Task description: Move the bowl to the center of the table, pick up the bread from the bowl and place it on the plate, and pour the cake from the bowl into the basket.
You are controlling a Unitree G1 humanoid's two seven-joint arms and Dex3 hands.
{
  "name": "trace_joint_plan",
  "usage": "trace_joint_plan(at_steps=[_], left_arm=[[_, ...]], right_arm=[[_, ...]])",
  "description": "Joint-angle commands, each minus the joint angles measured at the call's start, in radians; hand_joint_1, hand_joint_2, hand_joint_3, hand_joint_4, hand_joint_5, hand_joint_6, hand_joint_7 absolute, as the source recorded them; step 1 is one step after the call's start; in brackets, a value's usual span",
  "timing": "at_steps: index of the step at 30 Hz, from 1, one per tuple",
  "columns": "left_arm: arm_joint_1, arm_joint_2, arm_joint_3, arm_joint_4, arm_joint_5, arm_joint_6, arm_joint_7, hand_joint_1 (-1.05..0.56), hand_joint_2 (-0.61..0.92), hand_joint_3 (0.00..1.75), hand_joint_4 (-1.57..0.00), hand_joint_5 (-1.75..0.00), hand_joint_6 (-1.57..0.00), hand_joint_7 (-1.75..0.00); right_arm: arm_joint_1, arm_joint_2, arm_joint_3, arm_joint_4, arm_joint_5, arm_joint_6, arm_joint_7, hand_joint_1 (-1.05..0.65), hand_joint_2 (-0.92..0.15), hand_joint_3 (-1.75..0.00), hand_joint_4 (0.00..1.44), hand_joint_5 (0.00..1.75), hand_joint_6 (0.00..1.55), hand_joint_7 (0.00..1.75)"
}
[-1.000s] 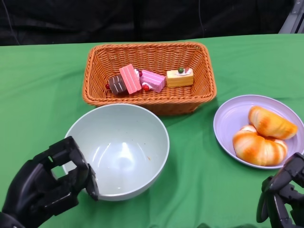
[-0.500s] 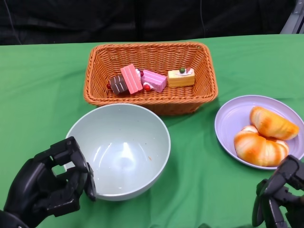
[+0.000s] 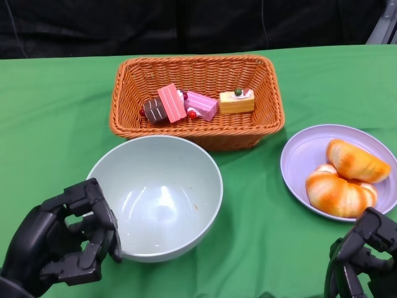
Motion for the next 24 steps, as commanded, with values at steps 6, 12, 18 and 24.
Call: trace_joint_plan(at_steps=[6, 12, 18, 24], left_arm=[[-0.007, -0.035, 0.009, 0.028, 0.044, -0.023, 0.049, -0.07, 0.52, 1.25, -0.81, -1.75, -0.7, -1.63], [-0.014, -0.044, 0.012, 0.066, 0.052, -0.055, 0.029, -0.06, 0.53, 1.25, -0.81, -1.75, -0.68, -1.64], [-0.008, -0.04, 0.005, 0.08, 0.048, -0.086, -0.007, -0.04, 0.52, 1.27, -0.83, -1.75, -0.69, -1.65], [-0.012, -0.037, 0.016, 0.089, 0.038, -0.1, -0.023, -0.05, 0.51, 1.29, -0.83, -1.75, -0.69, -1.64]], right_arm=[[0.016, -0.005, -0.014, -0.001, 0.021, -0.022, 0.01, -0.17, -0.42, -1.42, 0.87, 1.75, 0.63, 1.72], [0.014, -0.009, -0.017, 0.012, 0.028, -0.043, 0.032, -0.16, -0.41, -1.43, 0.87, 1.75, 0.62, 1.72], [0.017, -0.004, -0.013, 0.015, -0.003, -0.041, 0.02, -0.17, -0.44, -1.38, 0.86, 1.75, 0.62, 1.74], [0.01, -0.005, -0.006, 0.025, -0.024, -0.054, 0.017, -0.17, -0.42, -1.4, 0.86, 1.75, 0.62, 1.73]])
